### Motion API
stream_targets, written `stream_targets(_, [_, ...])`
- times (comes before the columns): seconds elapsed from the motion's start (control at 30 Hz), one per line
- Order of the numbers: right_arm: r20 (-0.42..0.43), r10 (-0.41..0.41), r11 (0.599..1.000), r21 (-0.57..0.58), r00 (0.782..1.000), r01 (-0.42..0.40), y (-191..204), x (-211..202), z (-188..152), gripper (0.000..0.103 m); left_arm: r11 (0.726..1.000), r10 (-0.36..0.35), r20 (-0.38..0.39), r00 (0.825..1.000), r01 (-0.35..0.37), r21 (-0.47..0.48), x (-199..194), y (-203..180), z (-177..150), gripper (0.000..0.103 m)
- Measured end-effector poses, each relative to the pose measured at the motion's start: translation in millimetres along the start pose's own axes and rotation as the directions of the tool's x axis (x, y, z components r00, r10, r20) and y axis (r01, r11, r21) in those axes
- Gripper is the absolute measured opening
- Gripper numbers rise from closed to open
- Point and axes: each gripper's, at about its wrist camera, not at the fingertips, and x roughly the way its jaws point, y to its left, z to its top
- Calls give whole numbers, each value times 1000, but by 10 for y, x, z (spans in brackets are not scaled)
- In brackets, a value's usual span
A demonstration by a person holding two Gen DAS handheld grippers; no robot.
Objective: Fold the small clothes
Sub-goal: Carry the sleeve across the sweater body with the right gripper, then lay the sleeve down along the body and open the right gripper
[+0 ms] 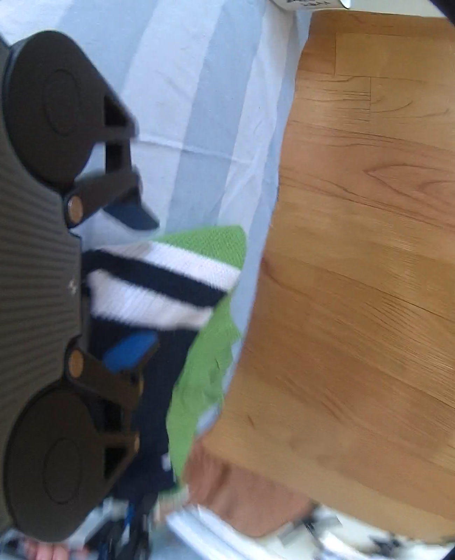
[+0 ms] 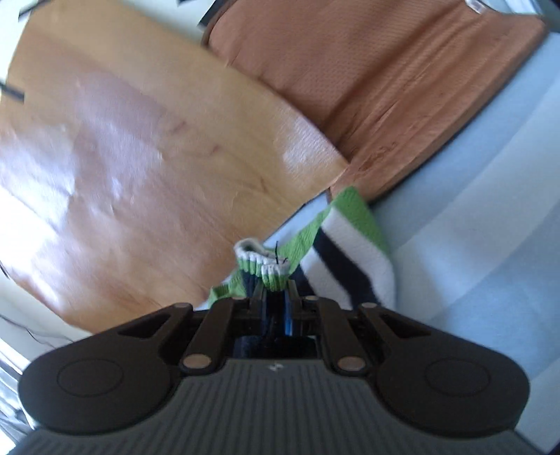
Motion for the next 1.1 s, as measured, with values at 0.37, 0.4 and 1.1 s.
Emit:
stream_targets(0.37, [38, -166, 978, -121, 985, 169, -112, -194, -32, 18, 972, 196, 131, 972, -209, 103, -53, -324, -284, 21])
stream_targets(0.4, [56, -171, 977, -122, 984, 177, -100, -249, -30, 21, 969, 208, 135, 969, -223, 107, -95, -324, -299, 27])
stream_targets(1.1, [-99, -132, 991, -32, 986, 129, -59, -260, -231, 19, 933, 297, 69, 952, -305, 190, -467, -376, -745, 41])
